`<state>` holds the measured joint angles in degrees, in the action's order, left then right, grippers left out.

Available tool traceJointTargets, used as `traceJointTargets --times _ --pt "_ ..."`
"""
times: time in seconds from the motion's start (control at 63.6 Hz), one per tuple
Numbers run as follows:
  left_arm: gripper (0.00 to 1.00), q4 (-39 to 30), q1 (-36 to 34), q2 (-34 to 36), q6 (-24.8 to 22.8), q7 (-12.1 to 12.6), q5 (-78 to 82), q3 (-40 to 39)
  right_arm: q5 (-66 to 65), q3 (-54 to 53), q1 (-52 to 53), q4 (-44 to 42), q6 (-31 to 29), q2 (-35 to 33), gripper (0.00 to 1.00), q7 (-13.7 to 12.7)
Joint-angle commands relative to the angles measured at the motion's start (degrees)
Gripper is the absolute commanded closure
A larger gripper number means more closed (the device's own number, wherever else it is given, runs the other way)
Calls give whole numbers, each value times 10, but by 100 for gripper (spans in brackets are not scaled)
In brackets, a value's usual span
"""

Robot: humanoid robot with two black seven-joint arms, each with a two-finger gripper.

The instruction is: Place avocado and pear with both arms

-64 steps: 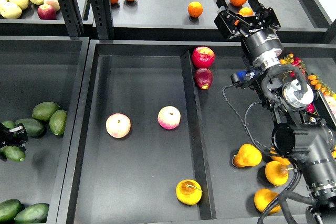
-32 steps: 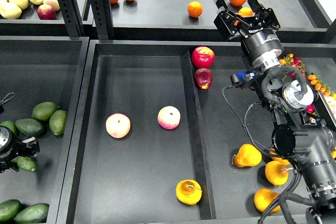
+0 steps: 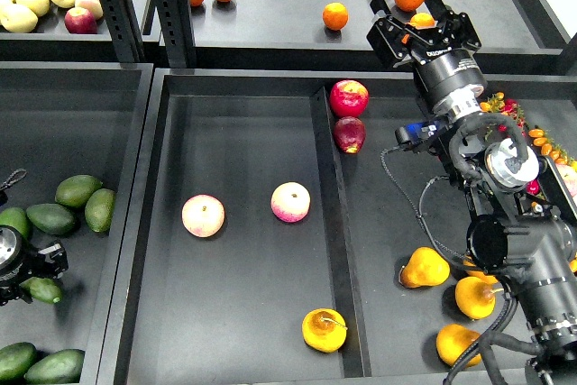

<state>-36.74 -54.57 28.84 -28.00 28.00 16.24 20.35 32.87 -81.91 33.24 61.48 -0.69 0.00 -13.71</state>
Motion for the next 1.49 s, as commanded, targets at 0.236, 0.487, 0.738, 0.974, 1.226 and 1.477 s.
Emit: traceJointTargets --times 0.236,0.487,0.738,0.974,1.226,1.477 --pt "33 12 6 -2 0 0 28 -6 -1 17 -15 4 -7 0 0 1" --pt "2 12 0 3 0 0 28 -15 -1 18 -20 6 -8 0 0 1" --pt "1 6 -8 24 0 0 27 -62 -1 19 -27 7 -8 0 0 1" --pt "1 5 -13 112 0 0 20 -159 -1 19 -42 15 -8 0 0 1" --pt "1 9 50 143 0 0 -35 -290 -1 20 -64 20 -9 0 0 0" --pt "1 -12 84 141 0 0 -247 -368 -1 37 -93 23 -23 0 0 0"
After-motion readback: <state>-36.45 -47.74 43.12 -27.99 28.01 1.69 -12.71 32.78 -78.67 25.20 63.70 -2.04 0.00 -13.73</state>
